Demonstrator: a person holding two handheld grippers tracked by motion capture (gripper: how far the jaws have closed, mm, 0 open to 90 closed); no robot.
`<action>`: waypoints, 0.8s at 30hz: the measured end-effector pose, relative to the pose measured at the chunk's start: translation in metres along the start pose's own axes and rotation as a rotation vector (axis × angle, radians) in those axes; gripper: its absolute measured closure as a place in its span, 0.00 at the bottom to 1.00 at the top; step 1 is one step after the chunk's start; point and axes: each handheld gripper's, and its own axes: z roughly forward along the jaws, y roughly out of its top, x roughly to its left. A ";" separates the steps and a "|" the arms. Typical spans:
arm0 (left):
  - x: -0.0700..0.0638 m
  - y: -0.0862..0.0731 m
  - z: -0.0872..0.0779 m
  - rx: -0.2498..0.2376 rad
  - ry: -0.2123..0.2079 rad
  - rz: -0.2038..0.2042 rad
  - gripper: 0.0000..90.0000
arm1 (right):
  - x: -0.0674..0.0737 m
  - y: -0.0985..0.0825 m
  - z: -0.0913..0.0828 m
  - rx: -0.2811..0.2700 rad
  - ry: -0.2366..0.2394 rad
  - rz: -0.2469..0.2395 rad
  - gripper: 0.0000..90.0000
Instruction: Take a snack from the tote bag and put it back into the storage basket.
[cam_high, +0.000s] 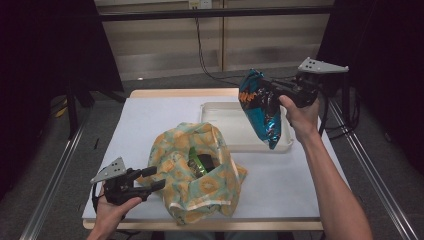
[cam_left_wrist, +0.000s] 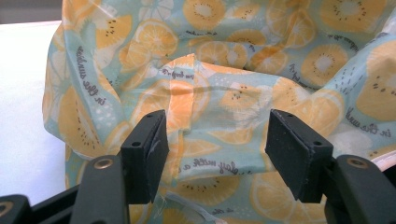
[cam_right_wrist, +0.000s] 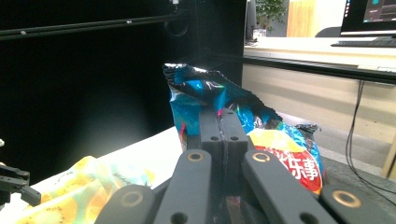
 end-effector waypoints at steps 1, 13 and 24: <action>0.000 0.000 0.000 0.002 -0.002 0.000 0.43 | -0.002 -0.003 0.001 -0.003 -0.006 0.007 1.00; 0.000 0.000 -0.001 -0.003 -0.001 0.000 0.43 | -0.031 -0.020 0.014 -0.001 -0.059 0.060 1.00; 0.001 0.001 -0.002 0.002 -0.003 0.003 0.43 | -0.057 -0.034 0.023 0.053 -0.162 0.093 1.00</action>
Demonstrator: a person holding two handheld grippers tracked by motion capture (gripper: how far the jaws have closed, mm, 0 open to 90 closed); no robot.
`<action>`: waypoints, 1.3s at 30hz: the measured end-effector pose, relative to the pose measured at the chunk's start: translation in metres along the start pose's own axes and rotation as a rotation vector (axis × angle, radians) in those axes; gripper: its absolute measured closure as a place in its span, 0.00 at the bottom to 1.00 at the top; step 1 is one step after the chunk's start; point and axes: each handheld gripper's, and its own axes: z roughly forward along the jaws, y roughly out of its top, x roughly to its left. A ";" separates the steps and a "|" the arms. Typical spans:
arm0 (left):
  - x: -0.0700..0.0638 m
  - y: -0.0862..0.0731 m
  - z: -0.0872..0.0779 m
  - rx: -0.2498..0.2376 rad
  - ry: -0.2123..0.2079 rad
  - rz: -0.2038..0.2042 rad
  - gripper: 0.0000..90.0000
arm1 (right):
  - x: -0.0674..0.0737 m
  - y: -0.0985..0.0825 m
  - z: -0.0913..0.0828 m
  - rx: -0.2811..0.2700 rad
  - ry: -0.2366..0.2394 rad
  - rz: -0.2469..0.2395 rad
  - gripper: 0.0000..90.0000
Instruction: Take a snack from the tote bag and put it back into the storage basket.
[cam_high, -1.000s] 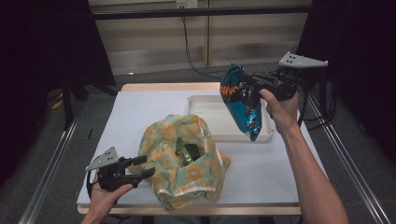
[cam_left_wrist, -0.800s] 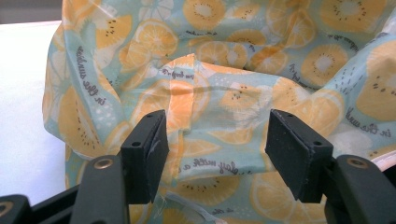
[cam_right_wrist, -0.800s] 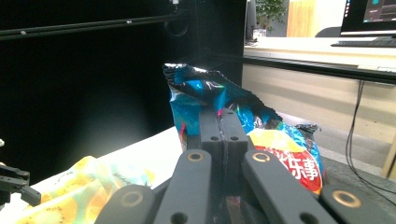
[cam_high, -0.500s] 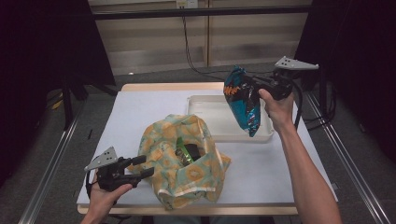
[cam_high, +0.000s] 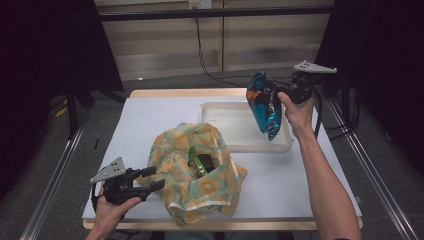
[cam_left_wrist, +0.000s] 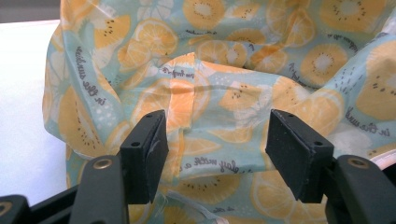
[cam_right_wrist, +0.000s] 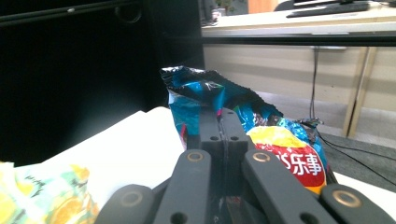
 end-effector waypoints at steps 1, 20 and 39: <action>0.000 0.000 0.000 0.000 0.002 0.001 0.43 | -0.003 -0.001 0.000 -0.004 -0.014 0.005 1.00; 0.001 -0.001 0.002 0.008 -0.005 0.001 0.42 | -0.032 -0.012 0.022 0.032 -0.163 0.022 1.00; 0.002 -0.001 0.001 0.012 -0.017 0.008 0.42 | -0.029 -0.033 0.076 0.072 -0.152 0.069 0.96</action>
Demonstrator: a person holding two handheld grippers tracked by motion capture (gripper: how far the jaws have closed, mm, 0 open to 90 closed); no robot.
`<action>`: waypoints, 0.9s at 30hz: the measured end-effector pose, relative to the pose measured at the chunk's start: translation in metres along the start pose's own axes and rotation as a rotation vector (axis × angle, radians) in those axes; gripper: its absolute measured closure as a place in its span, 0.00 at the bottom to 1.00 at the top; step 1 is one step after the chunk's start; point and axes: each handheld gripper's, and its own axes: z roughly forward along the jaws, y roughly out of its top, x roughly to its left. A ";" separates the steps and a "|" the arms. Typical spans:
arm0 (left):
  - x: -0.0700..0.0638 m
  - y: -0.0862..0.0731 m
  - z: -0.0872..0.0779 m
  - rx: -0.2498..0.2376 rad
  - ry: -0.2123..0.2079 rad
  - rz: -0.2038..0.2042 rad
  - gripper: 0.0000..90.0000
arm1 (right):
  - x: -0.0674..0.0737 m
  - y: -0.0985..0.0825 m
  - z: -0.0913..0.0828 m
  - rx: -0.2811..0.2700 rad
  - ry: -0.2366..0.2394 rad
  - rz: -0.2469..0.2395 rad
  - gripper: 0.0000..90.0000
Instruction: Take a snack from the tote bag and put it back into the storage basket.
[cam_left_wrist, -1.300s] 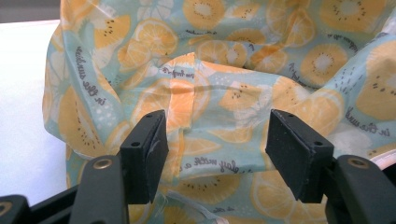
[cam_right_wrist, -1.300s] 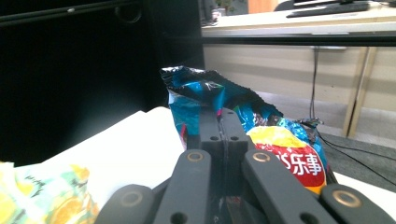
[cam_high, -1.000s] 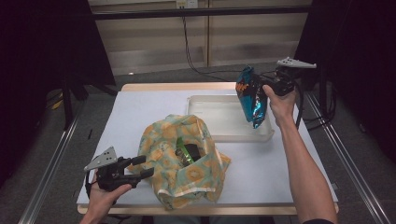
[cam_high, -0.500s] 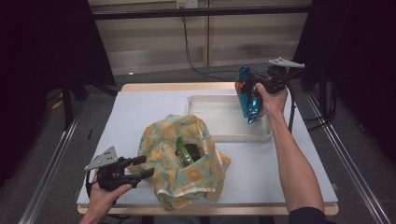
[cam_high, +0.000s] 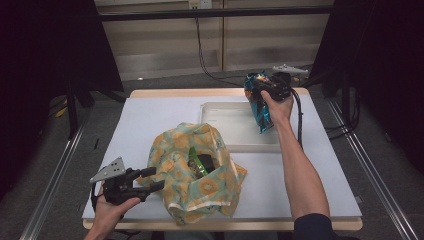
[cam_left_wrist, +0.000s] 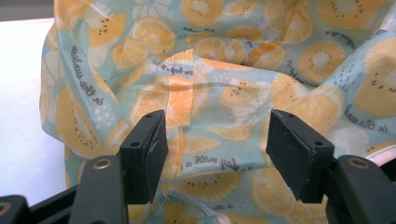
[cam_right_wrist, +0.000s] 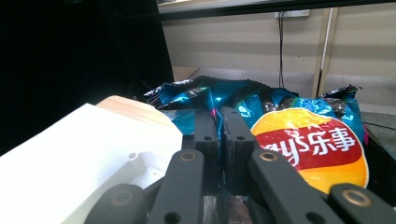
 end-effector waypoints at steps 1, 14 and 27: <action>0.000 0.000 0.000 0.002 0.001 0.002 0.42 | 0.001 0.000 0.002 0.010 0.003 -0.006 0.95; 0.000 0.001 -0.001 -0.003 0.007 0.003 0.42 | 0.006 -0.006 0.015 0.054 0.021 0.019 0.71; 0.000 0.000 0.000 0.001 0.007 0.001 0.42 | 0.004 -0.003 0.002 0.060 0.049 0.000 0.59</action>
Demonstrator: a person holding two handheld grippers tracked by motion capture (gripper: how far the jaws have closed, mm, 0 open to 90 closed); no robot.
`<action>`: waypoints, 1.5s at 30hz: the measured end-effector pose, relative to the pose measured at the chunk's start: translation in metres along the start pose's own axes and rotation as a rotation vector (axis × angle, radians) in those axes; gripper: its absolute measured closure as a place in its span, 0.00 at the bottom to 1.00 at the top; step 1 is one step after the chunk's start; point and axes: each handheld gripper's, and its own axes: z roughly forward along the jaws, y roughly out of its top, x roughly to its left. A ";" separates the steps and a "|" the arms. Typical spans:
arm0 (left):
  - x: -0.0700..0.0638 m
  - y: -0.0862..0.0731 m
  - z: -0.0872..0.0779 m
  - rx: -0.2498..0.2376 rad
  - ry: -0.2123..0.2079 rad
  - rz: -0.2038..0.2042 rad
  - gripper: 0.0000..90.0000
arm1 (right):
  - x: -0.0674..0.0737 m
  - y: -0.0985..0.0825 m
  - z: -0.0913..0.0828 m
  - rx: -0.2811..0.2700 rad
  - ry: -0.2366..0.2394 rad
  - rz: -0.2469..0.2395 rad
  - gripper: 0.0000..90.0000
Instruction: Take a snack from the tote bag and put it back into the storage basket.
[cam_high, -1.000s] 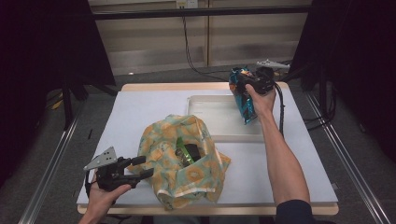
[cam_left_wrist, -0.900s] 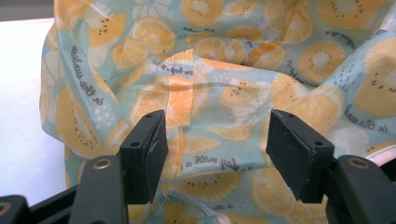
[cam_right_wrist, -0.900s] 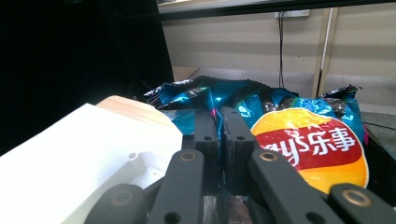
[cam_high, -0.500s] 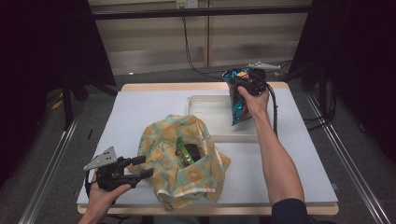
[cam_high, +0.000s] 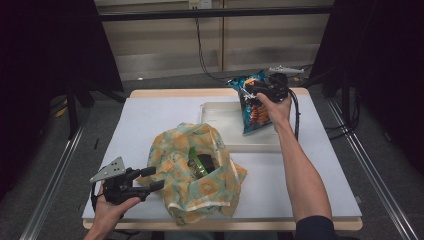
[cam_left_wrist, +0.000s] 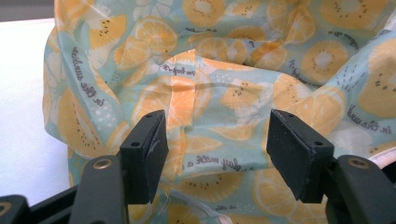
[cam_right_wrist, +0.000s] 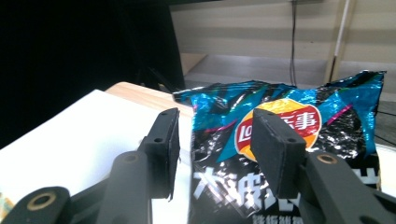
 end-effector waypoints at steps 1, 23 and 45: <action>0.000 0.000 0.000 0.004 0.005 0.002 0.42 | 0.001 0.000 -0.001 -0.001 0.007 -0.005 0.59; -0.001 0.000 0.001 0.008 0.006 0.004 0.42 | 0.019 -0.050 -0.047 0.111 0.153 -0.119 1.00; -0.001 0.000 0.000 0.000 0.003 0.003 0.42 | 0.013 -0.074 0.008 0.353 0.056 -0.150 1.00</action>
